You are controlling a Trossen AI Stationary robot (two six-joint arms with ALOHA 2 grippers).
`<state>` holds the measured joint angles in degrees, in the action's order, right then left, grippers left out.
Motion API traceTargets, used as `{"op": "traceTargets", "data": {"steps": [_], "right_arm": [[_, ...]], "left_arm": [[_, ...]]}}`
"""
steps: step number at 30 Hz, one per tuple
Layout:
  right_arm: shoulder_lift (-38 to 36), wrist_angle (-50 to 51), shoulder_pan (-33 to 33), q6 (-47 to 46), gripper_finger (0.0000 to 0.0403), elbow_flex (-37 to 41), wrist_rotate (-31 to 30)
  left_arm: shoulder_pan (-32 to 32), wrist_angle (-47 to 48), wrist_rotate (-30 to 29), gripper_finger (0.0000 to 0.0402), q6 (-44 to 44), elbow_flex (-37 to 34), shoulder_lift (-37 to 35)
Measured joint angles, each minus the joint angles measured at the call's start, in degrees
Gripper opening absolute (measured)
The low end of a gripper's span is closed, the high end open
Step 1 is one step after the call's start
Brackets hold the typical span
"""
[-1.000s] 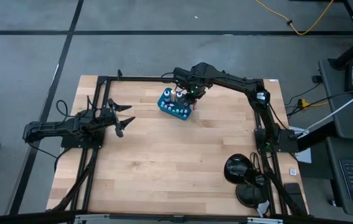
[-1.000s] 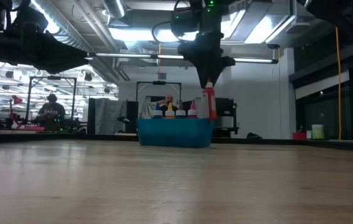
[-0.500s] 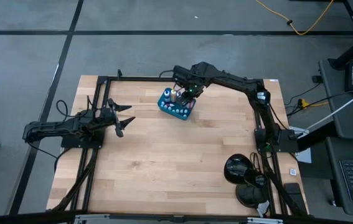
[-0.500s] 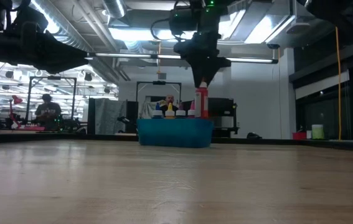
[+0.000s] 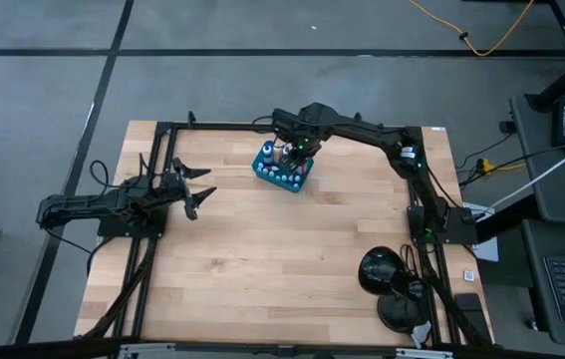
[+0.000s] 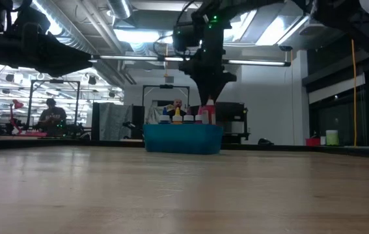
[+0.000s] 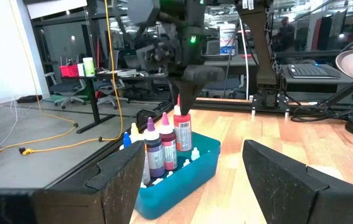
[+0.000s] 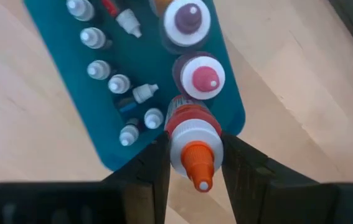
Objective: Pick & Place food coloring
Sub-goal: Put the large orange food coloring bottle into the blue bin
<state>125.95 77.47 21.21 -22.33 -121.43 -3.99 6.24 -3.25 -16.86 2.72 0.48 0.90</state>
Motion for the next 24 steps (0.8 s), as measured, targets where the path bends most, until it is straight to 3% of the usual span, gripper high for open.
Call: {"op": "traceTargets", "data": {"steps": [11, 24], "right_arm": [[2.7, -0.6, 0.4, 1.7, 0.0123, 0.1, -0.9], [2.8, -2.8, 0.3, 0.1, 0.0165, 4.3, 1.0]], "left_arm": [[0.0, 0.0, 0.0, 0.0267, 0.0, 0.0, 0.0], [0.0, 0.0, 0.0, 0.0267, 0.0, 0.0, 0.0]]}}
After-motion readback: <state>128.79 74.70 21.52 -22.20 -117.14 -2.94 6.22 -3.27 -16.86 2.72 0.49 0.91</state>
